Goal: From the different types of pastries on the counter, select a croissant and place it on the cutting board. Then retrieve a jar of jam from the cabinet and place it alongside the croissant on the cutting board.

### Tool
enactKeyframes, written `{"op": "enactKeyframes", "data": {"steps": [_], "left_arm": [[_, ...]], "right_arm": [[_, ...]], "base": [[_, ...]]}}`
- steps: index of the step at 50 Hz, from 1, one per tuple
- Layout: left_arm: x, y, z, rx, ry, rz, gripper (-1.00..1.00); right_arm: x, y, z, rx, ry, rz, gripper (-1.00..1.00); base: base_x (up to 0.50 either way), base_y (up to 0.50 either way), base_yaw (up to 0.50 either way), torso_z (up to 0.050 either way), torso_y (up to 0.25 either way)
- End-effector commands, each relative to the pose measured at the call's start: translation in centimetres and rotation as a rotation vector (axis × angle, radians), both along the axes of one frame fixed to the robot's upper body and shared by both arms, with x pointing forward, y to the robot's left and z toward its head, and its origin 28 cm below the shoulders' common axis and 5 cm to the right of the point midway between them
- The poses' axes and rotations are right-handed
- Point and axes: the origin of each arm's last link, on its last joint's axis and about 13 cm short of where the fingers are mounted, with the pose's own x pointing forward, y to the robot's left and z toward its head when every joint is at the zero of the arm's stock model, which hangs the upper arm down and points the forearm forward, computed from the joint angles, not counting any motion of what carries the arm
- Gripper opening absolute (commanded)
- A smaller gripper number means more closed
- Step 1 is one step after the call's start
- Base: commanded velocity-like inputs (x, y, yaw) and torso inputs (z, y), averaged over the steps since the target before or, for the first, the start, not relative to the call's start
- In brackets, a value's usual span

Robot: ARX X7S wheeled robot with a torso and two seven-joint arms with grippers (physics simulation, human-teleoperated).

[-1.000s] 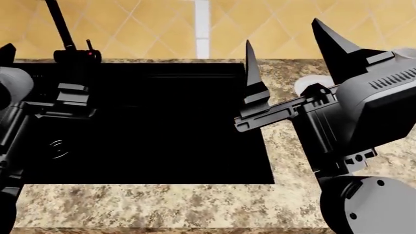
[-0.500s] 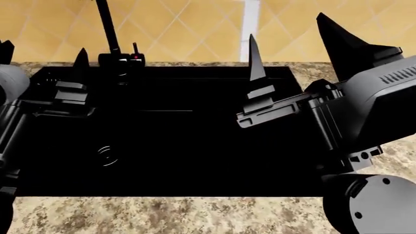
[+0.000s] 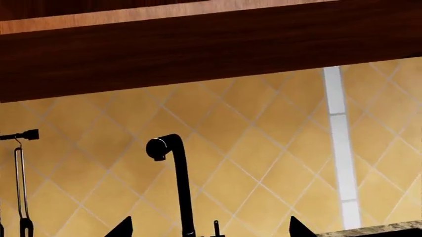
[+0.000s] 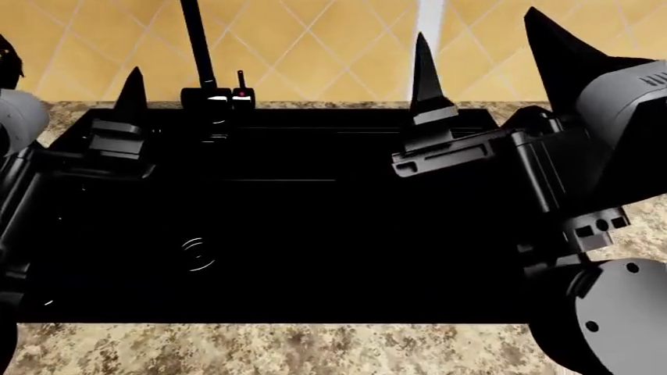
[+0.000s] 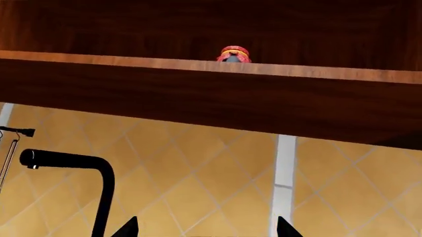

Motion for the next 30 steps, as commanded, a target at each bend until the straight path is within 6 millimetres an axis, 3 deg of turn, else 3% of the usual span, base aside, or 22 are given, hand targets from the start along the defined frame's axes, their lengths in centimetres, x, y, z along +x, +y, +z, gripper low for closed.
{"op": "enactKeyframes", "data": {"steps": [1,14,19,30], "left_arm": [[-0.1,-0.4,1.6,0.026,-0.012,0.002,1.00],[-0.5,-0.8,3.5,0.062,-0.028,-0.004,1.00],[-0.6,-0.9,3.9,0.055,-0.032,-0.003,1.00],[-0.8,-1.1,4.4,0.063,-0.034,-0.014,1.00]], "right_arm": [[0.1,0.0,1.9,0.034,0.036,-0.013,1.00],[-0.3,0.1,4.9,0.052,0.055,-0.027,1.00],[-0.4,0.1,5.3,0.039,0.059,-0.015,1.00],[-0.4,-0.2,5.6,0.037,0.071,-0.019,1.00]], "base": [[0.00,0.00,0.00,0.000,0.000],[0.00,0.00,0.00,0.045,0.000],[0.07,0.00,0.00,0.000,0.000],[0.35,0.00,0.00,0.000,0.000]]}}
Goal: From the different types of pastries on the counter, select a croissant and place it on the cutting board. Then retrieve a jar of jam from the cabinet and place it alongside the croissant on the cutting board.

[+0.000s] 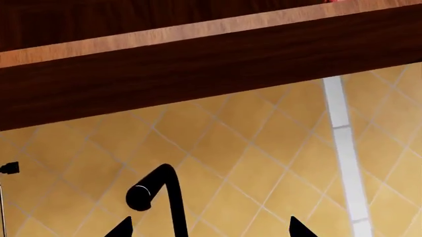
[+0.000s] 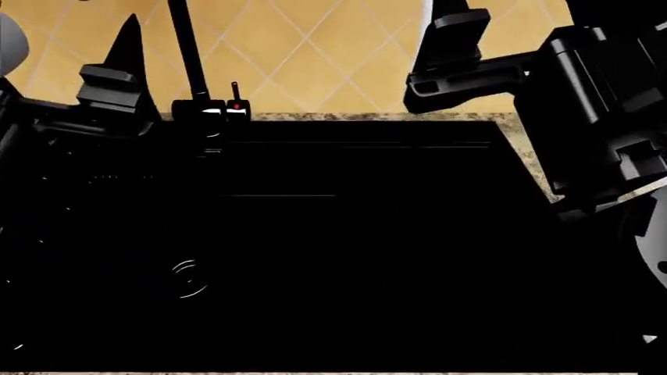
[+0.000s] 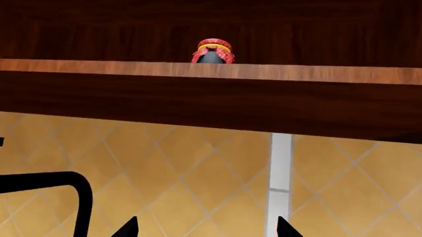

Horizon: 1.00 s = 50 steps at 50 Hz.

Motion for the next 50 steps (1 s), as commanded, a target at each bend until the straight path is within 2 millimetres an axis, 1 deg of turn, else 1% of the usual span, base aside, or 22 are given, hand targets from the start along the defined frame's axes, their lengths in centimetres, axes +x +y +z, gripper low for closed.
{"op": "enactKeyframes", "data": {"steps": [1,9,16,23,33,37,42,50], "left_arm": [[-0.2,-0.2,0.7,0.011,-0.006,-0.006,1.00],[-0.3,-0.2,0.6,0.013,-0.005,-0.008,1.00],[-0.3,-0.2,0.2,0.015,0.000,-0.012,1.00],[-0.4,-0.2,0.1,0.014,0.002,-0.012,1.00],[-0.4,-0.2,0.1,0.011,0.002,-0.013,1.00],[-0.4,-0.1,0.2,0.013,0.002,-0.012,1.00],[-0.4,-0.1,0.2,0.011,-0.001,-0.013,1.00],[-0.4,-0.1,0.3,0.007,-0.006,-0.016,1.00]], "right_arm": [[-0.2,-0.2,0.7,-0.005,0.011,-0.001,1.00],[-0.3,-0.3,0.4,0.003,0.019,-0.002,1.00],[-1.2,-0.6,0.8,0.027,-0.001,0.003,1.00],[-2.5,-0.6,2.4,0.038,-0.047,0.017,1.00],[-4.1,0.1,6.0,0.044,-0.107,0.049,1.00],[-4.1,0.3,7.3,0.046,-0.104,0.046,1.00],[-3.6,0.6,8.9,0.038,-0.059,0.015,1.00],[-3.1,1.2,10.6,0.025,-0.043,-0.027,1.00]], "base": [[0.01,0.00,0.00,0.000,0.000],[0.19,0.00,0.00,0.000,0.000],[0.00,0.00,0.00,0.000,0.000],[0.00,0.00,0.00,0.000,0.000],[0.00,0.00,0.00,0.000,0.000],[0.00,0.00,0.00,0.000,0.000],[0.00,0.00,0.00,0.000,0.000],[0.00,0.00,0.00,0.000,0.000]]}}
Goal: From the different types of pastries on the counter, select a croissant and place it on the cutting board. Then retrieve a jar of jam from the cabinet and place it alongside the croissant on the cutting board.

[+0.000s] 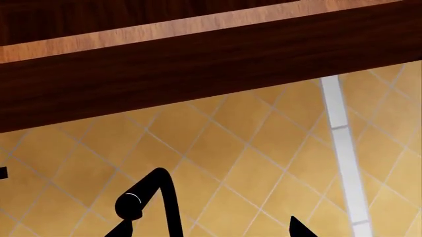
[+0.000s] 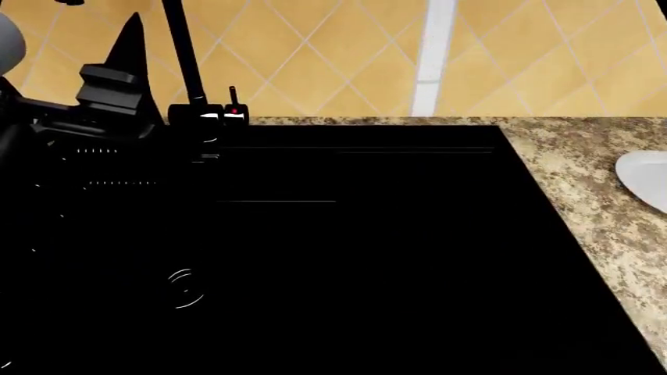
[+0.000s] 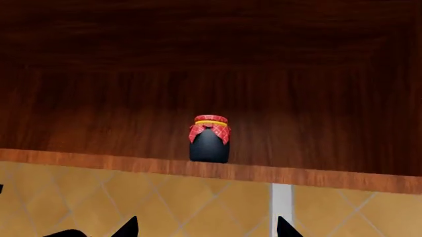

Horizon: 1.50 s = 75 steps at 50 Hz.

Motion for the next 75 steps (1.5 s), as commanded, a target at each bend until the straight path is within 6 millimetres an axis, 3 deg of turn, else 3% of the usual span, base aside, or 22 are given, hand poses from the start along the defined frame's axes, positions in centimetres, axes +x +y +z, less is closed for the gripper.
{"op": "enactKeyframes", "data": {"steps": [1,21,35,42,54,75], "left_arm": [[0.0,0.0,0.1,-0.003,-0.005,-0.003,1.00],[0.2,-0.4,0.0,0.000,-0.004,-0.017,1.00],[0.2,-0.5,-0.1,-0.003,-0.006,-0.025,1.00],[0.0,-0.5,0.0,-0.004,-0.011,-0.032,1.00],[0.2,-0.6,-0.1,0.000,-0.007,-0.029,1.00],[0.2,-0.5,-0.1,-0.002,-0.006,-0.026,1.00]], "right_arm": [[0.2,0.7,2.9,-0.012,0.014,-0.042,1.00],[2.3,2.1,9.4,-0.004,-0.036,-0.062,1.00],[1.9,2.1,8.7,0.003,-0.097,-0.066,1.00],[3.5,2.0,11.7,0.048,-0.058,-0.015,1.00],[7.0,2.3,14.5,0.071,0.016,-0.001,1.00],[8.9,3.9,16.7,-0.058,0.169,-0.011,1.00]], "base": [[0.00,0.00,0.00,0.000,0.000],[0.00,0.00,0.00,0.000,0.000],[0.00,0.00,0.00,0.000,0.000],[0.00,0.00,0.00,0.000,0.000],[0.00,0.00,0.00,0.000,0.000],[0.00,0.00,0.00,0.000,0.000]]}}
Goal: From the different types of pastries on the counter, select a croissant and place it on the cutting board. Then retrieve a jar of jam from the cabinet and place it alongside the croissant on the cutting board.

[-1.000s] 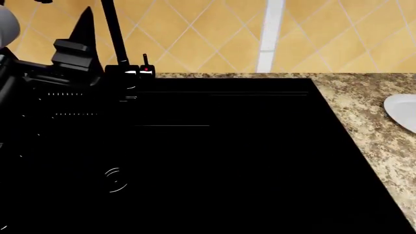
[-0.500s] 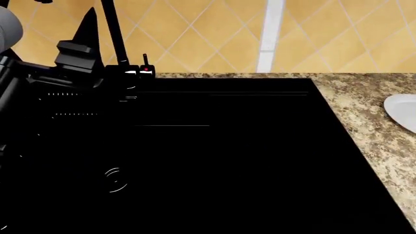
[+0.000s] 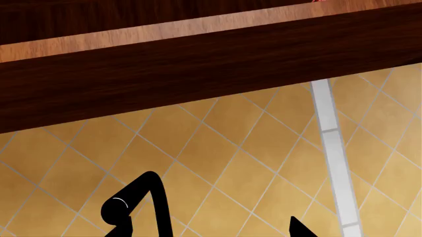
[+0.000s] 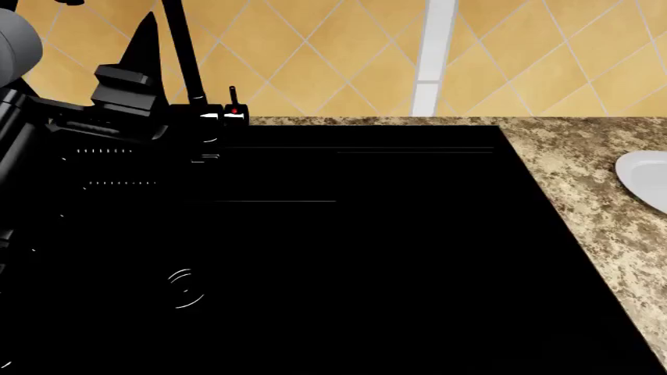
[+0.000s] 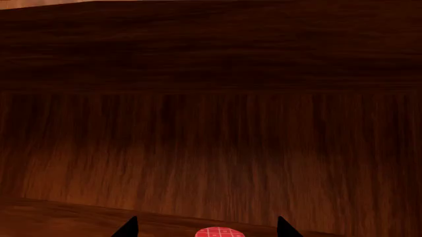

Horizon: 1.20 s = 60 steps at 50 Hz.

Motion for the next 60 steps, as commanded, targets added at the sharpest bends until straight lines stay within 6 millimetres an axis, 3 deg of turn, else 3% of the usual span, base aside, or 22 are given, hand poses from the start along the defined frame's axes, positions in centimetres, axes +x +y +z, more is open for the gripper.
{"op": "enactKeyframes", "data": {"steps": [1,31,60], "left_arm": [[0.0,0.1,0.0,-0.001,0.001,0.002,1.00],[0.0,0.2,0.0,-0.006,0.002,0.005,1.00],[0.1,0.4,-0.2,-0.007,0.005,0.009,1.00]], "right_arm": [[1.0,0.6,0.9,-0.071,0.083,-0.023,1.00],[1.6,0.9,0.5,-0.234,0.182,-0.112,1.00],[5.3,0.4,-1.3,-0.144,0.287,-0.092,1.00]], "base": [[0.00,0.00,0.00,0.000,0.000],[0.00,0.00,0.00,0.000,0.000],[0.00,0.00,0.00,0.000,0.000]]}}
